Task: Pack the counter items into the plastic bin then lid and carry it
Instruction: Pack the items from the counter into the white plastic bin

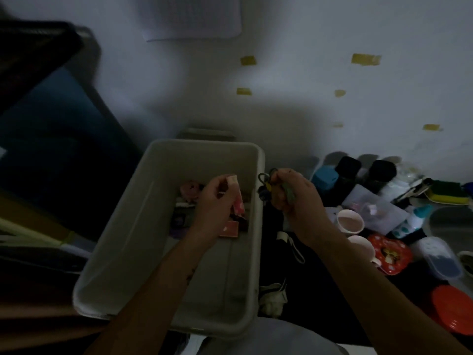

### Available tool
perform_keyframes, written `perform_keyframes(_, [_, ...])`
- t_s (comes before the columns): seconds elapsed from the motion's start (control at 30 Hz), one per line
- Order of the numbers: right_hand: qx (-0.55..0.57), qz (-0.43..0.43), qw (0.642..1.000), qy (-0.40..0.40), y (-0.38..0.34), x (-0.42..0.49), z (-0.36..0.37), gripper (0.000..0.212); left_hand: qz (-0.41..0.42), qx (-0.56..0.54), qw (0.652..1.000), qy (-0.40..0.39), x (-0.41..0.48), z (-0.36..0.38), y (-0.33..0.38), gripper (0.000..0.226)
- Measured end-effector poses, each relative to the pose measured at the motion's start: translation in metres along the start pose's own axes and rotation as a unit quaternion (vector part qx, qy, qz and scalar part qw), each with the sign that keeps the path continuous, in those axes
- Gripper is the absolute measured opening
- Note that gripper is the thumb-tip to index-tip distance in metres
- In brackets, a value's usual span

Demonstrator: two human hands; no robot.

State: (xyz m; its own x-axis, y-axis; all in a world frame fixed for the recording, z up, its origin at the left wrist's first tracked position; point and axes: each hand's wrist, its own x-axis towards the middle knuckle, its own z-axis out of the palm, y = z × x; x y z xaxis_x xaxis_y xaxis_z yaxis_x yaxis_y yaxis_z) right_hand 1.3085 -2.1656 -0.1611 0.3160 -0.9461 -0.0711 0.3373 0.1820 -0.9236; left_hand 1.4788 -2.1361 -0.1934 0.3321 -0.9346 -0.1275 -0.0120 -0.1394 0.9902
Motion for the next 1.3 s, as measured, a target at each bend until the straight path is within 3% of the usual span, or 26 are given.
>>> perform_keyframes(0.13, [-0.078,0.012,0.997,0.002,0.011,0.015,0.037,0.022,-0.014,0.005,1.0,-0.001,0.012,-0.037,-0.01,0.027])
perform_keyframes(0.3, [-0.165,0.094,0.981,0.041,0.038,0.029,0.073,0.024,-0.057,0.006,0.998,0.01,0.037,-0.074,-0.043,0.029])
perform_keyframes(0.6, [-0.101,0.22,0.958,0.151,0.101,0.057,0.101,0.019,-0.206,0.03,0.978,0.025,0.068,-0.094,-0.09,0.023])
perform_keyframes(0.67, [-0.078,0.23,0.956,0.165,0.115,0.065,0.102,0.016,-0.252,0.025,0.967,0.012,0.071,-0.095,-0.097,0.009])
perform_keyframes(0.73, [-0.069,0.249,0.949,0.182,0.133,0.074,0.103,0.017,-0.277,0.029,0.96,0.007,0.076,-0.095,-0.103,0.027])
perform_keyframes(0.9, [-0.045,0.294,0.928,0.224,0.176,0.094,0.104,0.02,-0.3,0.049,0.953,0.015,0.091,-0.092,-0.114,0.031])
perform_keyframes(1.03, [-0.028,0.331,0.913,0.237,0.197,0.103,0.101,0.022,-0.314,0.061,0.947,0.02,0.106,-0.092,-0.136,0.016])
perform_keyframes(1.17, [-0.061,0.342,0.899,0.267,0.221,0.11,0.09,0.022,-0.296,0.059,0.953,-0.017,0.126,-0.088,-0.182,0.05])
perform_keyframes(1.23, [-0.087,0.332,0.89,0.302,0.222,0.11,0.087,0.017,-0.283,0.071,0.956,-0.028,0.141,-0.084,-0.225,0.044])
perform_keyframes(1.3, [-0.08,0.325,0.878,0.341,0.225,0.108,0.085,0.021,-0.282,0.085,0.955,-0.025,0.139,-0.08,-0.216,0.045])
